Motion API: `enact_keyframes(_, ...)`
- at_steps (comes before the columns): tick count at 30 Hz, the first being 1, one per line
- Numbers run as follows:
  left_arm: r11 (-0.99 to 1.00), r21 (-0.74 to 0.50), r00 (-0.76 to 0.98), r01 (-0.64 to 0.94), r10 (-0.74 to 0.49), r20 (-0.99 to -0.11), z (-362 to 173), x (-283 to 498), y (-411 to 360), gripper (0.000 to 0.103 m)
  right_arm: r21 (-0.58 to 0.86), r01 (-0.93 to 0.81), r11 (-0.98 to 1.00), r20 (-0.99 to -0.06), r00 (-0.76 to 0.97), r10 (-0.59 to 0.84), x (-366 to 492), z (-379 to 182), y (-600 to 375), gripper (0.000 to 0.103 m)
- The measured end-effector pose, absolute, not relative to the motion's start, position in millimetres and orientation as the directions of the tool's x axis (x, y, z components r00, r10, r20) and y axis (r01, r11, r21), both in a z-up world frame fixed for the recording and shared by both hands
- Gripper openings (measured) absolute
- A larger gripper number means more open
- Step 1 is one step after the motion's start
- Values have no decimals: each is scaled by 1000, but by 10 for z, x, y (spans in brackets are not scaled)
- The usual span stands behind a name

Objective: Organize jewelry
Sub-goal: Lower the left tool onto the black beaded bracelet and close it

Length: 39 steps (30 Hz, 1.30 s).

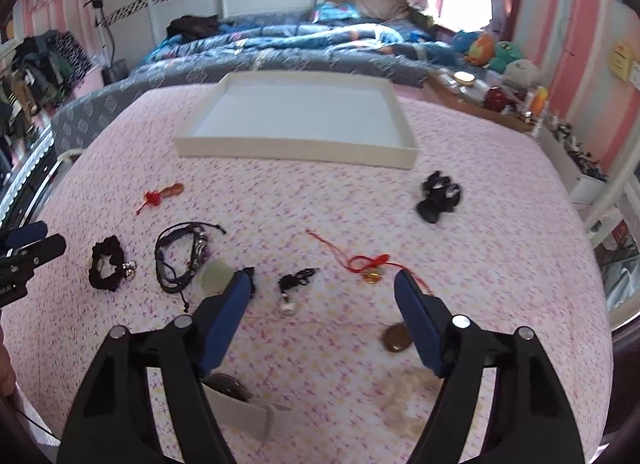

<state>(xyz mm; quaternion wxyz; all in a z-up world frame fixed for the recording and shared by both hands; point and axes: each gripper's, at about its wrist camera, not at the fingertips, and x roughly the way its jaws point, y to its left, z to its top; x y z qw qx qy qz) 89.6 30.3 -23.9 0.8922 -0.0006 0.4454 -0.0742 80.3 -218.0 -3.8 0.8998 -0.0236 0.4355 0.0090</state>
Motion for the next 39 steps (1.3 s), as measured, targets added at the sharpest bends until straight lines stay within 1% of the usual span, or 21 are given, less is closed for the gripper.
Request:
enact_keyframes(2,988,-76,577,132,-139,-805,-291,946,310,60,-16,-59,998,-802,597,22,875,-112,-2144,74)
enact_keyframes(5,989,-75,556,129,-134,-820,-378,1022,317,57,2,-85,996,-818,573,51,951,-197,-2096,70)
enact_keyframes(11,990,-74,524,118,-125,-842,-548,1114,328,56,17,-132,991,-838,538,86,1040,-325,-1963,68)
enact_keyframes(14,990,-70,507,123,-123,-853,-628,1151,305,53,25,-147,989,-860,501,96,1088,-440,-1922,63)
enact_keyframes(16,990,-71,499,121,-122,-858,-666,1169,306,51,42,-148,988,-873,475,108,1114,-507,-1918,55)
enact_keyframes(18,990,-75,490,119,-124,-863,-695,1190,314,50,59,-152,987,-882,456,123,1137,-551,-1902,54)
enact_keyframes(21,990,-79,478,119,-127,-869,-735,1217,317,49,68,-165,984,-885,446,136,1136,-556,-1857,54)
enact_keyframes(23,989,-80,468,124,-130,-874,-755,1230,299,45,60,-176,983,-886,444,134,1145,-566,-1827,54)
enact_keyframes(26,987,-89,455,135,-142,-879,-787,1240,282,45,66,-179,982,-891,432,139,1185,-584,-1824,54)
enact_keyframes(28,987,-92,452,134,-143,-880,-808,1250,280,45,71,-182,981,-895,422,144,1208,-603,-1825,47)
enact_keyframes(32,986,-100,435,131,-148,-888,-860,1289,288,42,78,-191,978,-896,417,153,1232,-611,-1821,45)
enact_keyframes(33,986,-100,435,132,-148,-888,-866,1293,284,42,81,-193,978,-896,415,156,1245,-608,-1827,44)
enact_keyframes(35,986,-100,431,136,-150,-890,-885,1309,271,42,88,-193,977,-897,411,162,1266,-613,-1827,43)
enact_keyframes(39,985,-104,425,138,-154,-892,-923,1339,258,40,111,-195,974,-897,402,183,1287,-642,-1828,39)
